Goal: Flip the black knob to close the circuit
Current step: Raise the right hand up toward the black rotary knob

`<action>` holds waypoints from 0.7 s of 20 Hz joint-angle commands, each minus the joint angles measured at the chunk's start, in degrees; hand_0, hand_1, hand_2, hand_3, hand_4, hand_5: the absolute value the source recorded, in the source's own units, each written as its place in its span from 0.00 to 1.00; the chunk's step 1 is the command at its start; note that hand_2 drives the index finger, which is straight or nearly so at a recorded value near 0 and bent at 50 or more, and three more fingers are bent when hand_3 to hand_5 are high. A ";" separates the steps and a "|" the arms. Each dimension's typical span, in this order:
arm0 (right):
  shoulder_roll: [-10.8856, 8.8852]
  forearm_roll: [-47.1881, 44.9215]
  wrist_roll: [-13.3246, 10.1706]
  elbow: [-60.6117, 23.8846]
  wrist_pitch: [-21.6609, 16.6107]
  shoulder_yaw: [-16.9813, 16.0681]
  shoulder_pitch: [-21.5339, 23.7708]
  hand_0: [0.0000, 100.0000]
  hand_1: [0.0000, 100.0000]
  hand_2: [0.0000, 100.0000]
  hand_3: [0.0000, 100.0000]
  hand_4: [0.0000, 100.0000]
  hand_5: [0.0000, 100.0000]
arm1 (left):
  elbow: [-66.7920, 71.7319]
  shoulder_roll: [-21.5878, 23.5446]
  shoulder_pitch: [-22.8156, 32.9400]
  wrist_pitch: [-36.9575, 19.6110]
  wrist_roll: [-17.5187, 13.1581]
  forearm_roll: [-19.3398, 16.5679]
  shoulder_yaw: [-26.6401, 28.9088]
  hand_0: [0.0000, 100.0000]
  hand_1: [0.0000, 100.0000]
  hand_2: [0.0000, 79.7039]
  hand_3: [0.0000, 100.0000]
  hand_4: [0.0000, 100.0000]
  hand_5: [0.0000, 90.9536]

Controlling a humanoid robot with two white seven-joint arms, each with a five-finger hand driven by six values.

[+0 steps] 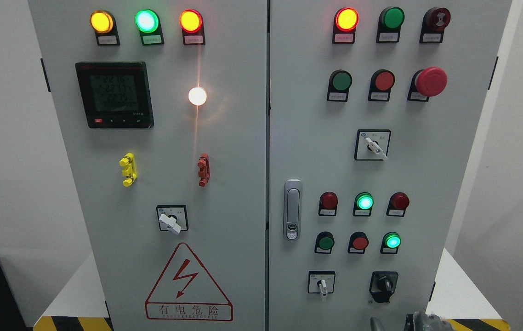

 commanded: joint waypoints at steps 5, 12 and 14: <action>0.19 1.29 0.40 -1.18 2.35 2.88 -2.00 0.00 0.06 0.93 1.00 1.00 1.00 | -0.02 0.00 0.00 -0.04 -0.04 0.00 -0.06 0.12 0.56 0.00 0.00 0.00 0.00; 0.19 1.47 0.40 -1.18 3.76 3.15 -2.27 0.00 0.06 0.93 1.00 1.00 1.00 | -0.02 0.00 0.00 -0.04 -0.04 0.00 0.03 0.12 0.56 0.00 0.00 0.00 0.00; 0.27 1.47 0.40 -1.18 3.85 3.15 -2.62 0.00 0.06 0.93 1.00 1.00 1.00 | 0.06 0.00 0.00 -0.04 -0.04 0.00 0.03 0.12 0.56 0.00 0.00 0.00 0.00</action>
